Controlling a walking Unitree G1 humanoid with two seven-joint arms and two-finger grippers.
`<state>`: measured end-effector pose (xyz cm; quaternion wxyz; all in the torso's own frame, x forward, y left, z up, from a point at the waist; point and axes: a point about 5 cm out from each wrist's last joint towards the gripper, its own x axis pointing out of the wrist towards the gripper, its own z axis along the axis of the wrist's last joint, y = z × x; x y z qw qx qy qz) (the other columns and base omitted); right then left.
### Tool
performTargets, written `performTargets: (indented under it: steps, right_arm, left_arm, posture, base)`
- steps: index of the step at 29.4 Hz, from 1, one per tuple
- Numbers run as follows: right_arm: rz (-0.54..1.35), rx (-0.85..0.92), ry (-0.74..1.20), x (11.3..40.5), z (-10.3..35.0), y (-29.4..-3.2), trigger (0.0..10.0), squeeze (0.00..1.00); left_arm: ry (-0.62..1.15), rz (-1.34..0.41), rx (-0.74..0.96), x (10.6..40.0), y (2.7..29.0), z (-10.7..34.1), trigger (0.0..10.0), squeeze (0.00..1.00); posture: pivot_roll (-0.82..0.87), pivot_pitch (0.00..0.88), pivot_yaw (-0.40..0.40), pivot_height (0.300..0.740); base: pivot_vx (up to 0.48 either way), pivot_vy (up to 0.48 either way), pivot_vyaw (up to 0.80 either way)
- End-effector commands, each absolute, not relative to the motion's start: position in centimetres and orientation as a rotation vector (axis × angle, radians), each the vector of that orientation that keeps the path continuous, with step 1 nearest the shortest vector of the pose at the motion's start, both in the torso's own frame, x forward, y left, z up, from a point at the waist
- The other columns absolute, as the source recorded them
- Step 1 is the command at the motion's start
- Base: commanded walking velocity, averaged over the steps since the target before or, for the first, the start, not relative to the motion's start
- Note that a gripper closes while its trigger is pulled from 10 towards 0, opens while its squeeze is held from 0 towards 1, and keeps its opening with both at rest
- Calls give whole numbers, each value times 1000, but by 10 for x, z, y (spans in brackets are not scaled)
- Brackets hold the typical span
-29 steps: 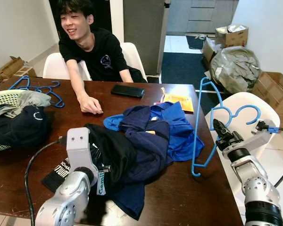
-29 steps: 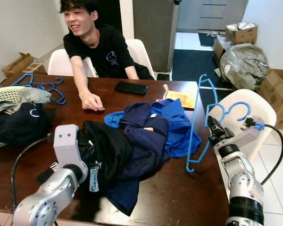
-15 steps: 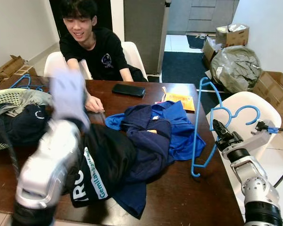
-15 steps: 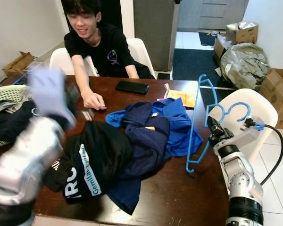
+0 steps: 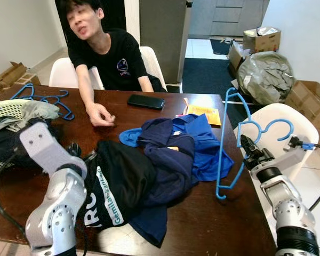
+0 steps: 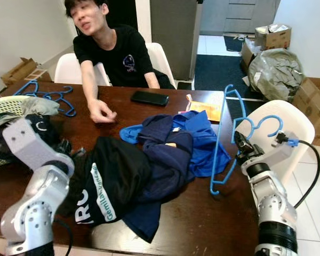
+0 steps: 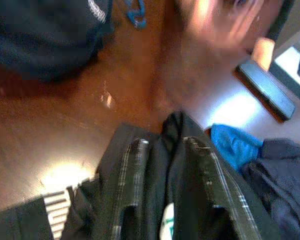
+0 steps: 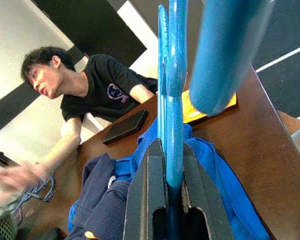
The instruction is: Hang hanger
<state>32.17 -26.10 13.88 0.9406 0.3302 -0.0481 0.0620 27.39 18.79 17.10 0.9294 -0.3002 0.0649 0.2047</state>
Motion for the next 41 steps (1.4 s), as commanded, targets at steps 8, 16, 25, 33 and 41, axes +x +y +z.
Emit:
performTargets:
  steps: [8,16,25,33,41]
  right_arm:
    - [115,677,-97,324,137,-259,10000,0]
    - [112,679,-100,323,137,-259,10000,0]
    - [109,681,-104,323,137,-259,10000,0]
    - [104,685,-107,321,137,-261,10000,0]
    - [103,686,-105,321,137,-260,10000,0]
  left_arm:
    - [422,333,-867,277,149,126,10000,1000]
    - [483,306,-879,277,143,119,10000,1000]
    - [574,209,-818,275,134,106,10000,0]
    - [579,158,-732,269,133,111,10000,0]
    - [607,168,-746,263,133,102,0,0]
  posture:
    - [-40,31,-5,740]
    - [-40,31,-3,740]
    - [-41,31,6,740]
    - [-41,38,9,740]
    - [-39,38,7,740]
  base:
    - [0,0,0]
    - [0,0,0]
    - [0,0,0]
    - [0,0,0]
    - [0,0,0]
